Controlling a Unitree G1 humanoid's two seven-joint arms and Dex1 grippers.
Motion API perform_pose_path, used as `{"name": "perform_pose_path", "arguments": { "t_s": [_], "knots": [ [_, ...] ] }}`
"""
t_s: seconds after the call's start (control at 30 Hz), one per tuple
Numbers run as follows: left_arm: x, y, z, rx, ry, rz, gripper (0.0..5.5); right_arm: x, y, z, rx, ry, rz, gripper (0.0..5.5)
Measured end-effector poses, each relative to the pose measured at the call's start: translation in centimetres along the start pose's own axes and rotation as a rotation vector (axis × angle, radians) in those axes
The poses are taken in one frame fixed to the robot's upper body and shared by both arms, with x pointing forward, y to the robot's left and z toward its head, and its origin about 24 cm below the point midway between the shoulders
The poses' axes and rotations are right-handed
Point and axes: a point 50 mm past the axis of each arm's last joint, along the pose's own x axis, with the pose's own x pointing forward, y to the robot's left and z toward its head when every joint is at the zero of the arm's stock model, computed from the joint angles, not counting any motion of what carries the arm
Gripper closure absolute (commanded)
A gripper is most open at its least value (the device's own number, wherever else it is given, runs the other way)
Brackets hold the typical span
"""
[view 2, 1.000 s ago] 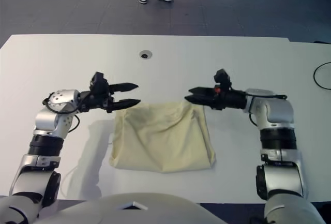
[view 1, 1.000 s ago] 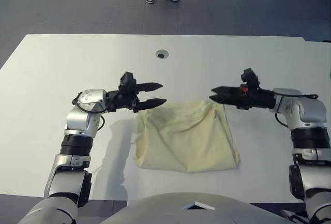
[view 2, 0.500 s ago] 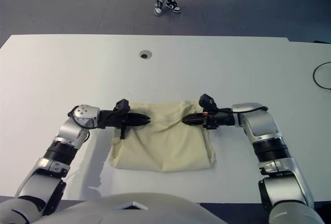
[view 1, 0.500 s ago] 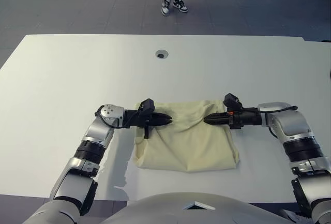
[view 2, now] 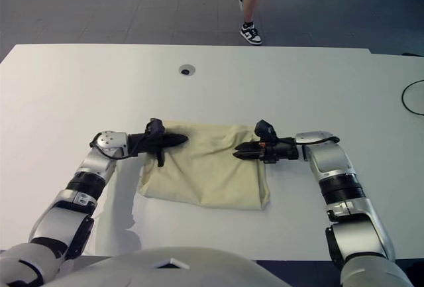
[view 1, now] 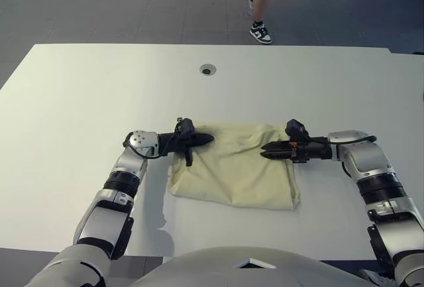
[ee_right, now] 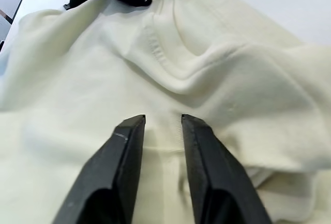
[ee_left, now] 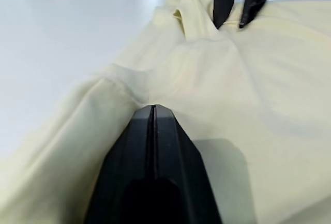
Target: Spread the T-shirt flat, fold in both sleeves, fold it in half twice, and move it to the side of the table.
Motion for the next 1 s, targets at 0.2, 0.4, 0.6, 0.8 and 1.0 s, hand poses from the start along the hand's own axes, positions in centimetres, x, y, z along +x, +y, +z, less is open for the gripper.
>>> {"name": "perform_pose_path", "arguments": {
  "t_s": [0.2, 0.4, 0.6, 0.8, 1.0],
  "knots": [
    [-1.0, 0.4, -0.1, -0.001, 0.010, 0.024, 5.50, -0.5, -0.6, 0.1, 0.003, -0.016, -0.031, 2.78],
    [-1.9, 0.1, 0.2, 0.043, 0.020, 0.007, 5.50, -0.8, -0.9, 0.4, 0.025, -0.039, -0.049, 1.92],
    [-3.1, -0.8, 3.2, 0.091, -0.092, -0.027, 5.50, -1.2, -0.8, 0.9, 0.069, -0.073, -0.050, 1.48],
    [-3.0, -2.0, 6.3, 0.102, -0.206, -0.081, 4.64, -1.3, -0.2, 2.8, 0.104, -0.197, 0.004, 2.53],
    [-3.3, -3.4, 7.2, 0.123, -0.191, -0.131, 4.32, -1.5, -0.1, 3.5, 0.095, -0.211, -0.003, 3.51]
  ]
}}
